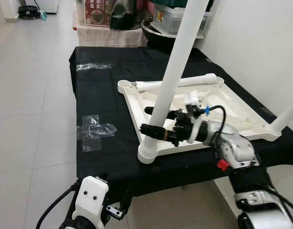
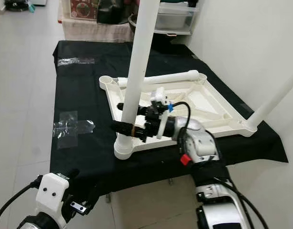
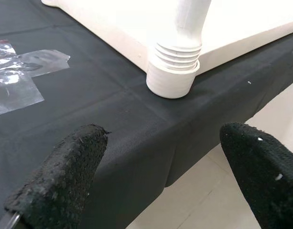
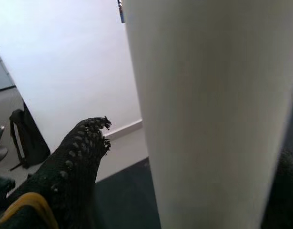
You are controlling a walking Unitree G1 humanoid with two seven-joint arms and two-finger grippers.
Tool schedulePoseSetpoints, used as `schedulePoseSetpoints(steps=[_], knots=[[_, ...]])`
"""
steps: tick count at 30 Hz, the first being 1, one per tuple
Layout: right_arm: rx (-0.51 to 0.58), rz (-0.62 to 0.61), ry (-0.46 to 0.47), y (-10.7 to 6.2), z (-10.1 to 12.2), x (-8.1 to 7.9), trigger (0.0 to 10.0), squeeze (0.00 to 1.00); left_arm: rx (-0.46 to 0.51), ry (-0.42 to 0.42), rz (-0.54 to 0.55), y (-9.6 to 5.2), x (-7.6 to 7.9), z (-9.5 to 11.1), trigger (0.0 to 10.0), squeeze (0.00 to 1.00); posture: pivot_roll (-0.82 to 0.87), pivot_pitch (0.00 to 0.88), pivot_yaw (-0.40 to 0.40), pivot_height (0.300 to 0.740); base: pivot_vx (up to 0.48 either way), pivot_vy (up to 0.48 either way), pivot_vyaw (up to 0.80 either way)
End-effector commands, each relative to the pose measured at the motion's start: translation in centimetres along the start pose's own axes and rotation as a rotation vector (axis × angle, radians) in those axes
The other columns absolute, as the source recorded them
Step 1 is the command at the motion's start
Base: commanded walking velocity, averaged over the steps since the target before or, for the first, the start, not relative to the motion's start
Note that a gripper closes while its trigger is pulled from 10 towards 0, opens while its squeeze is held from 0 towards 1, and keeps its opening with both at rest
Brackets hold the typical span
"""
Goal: Building children table
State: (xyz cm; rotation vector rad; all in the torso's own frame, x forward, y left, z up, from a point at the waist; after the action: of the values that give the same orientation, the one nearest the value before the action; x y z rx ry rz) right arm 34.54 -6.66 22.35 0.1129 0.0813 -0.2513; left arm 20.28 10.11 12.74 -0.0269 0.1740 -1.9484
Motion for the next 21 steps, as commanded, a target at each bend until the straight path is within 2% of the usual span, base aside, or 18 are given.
schedulePoseSetpoints(steps=[1, 5, 6, 7, 15, 16, 19, 20, 21], knots=[[-0.001, -0.009, -0.017, 0.5, 0.1, 0.0, 10.0, 0.0, -0.004, -0.01, -0.012, -0.1, 0.4, 0.0, 10.0, 0.0, 0.16, 0.116, -0.155, 0.74, 0.0, 0.0, 0.0], [0.004, -0.025, -0.017, 0.9, -0.2, 0.1, 10.0, 0.0, -0.006, -0.008, -0.013, -0.1, 0.5, -0.1, 10.0, 0.0, 0.16, 0.106, -0.157, 0.74, 0.0, 0.0, 0.0], [0.005, -0.03, -0.015, 1.0, -0.2, 0.1, 8.6, 0.0, -0.006, -0.008, -0.014, -0.1, 0.5, -0.1, 10.0, 0.0, 0.16, 0.106, -0.157, 0.74, 0.0, 0.0, 0.0], [0.008, -0.044, -0.018, 1.1, -0.3, 0.2, 0.0, 0.0, -0.007, -0.008, -0.016, -0.1, 0.5, -0.1, 10.0, 0.0, 0.16, 0.097, -0.157, 0.74, 0.0, 0.0, 0.0], [0.025, -0.125, -0.001, 0.8, -0.9, 0.1, 0.0, 0.0, -0.011, -0.011, -0.023, -0.1, 0.7, -0.3, 10.0, 0.0, 0.15, 0.097, -0.153, 0.74, 0.0, 0.0, 0.0], [0.032, -0.19, -0.008, 0.7, -1.1, 0.5, 0.0, 0.0, -0.013, -0.011, -0.023, 0.0, 0.7, -0.3, 10.0, 0.0, 0.15, 0.099, -0.153, 0.74, 0.0, 0.0, 0.0], [0.038, -0.254, -0.018, 0.5, -1.0, 0.9, 0.0, 0.0, -0.013, -0.012, -0.023, 0.0, 0.7, -0.4, 10.0, 0.0, 0.15, 0.1, -0.151, 0.74, 0.0, 0.0, 0.0], [0.035, -0.336, -0.027, 0.2, -1.1, 1.6, 0.0, 0.0, -0.013, -0.011, -0.023, 0.0, 0.7, -0.3, 10.0, 0.0, 0.15, 0.1, -0.151, 0.74, 0.0, 0.0, 0.0], [0.035, -0.336, -0.027, 0.2, -1.1, 1.6, 0.0, 0.0, -0.013, -0.011, -0.023, 0.0, 0.7, -0.3, 10.0, 0.0, 0.15, 0.1, -0.151, 0.74, 0.0, 0.0, 0.0]])
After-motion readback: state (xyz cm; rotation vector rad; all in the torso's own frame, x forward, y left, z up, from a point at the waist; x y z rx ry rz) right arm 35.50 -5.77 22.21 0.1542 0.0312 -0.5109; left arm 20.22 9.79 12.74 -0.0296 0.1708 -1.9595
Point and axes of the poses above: a point about 5 cm out from each wrist's last joint towards the gripper, its own y axis pointing out of the wrist towards the gripper, its own z axis along the axis of the wrist's last joint, x = y × z, the point moved 5 cm from there along y, pointing out of the wrist towards the gripper, and after that the axes turned 4 degrees about y, right-handed, at the moved point
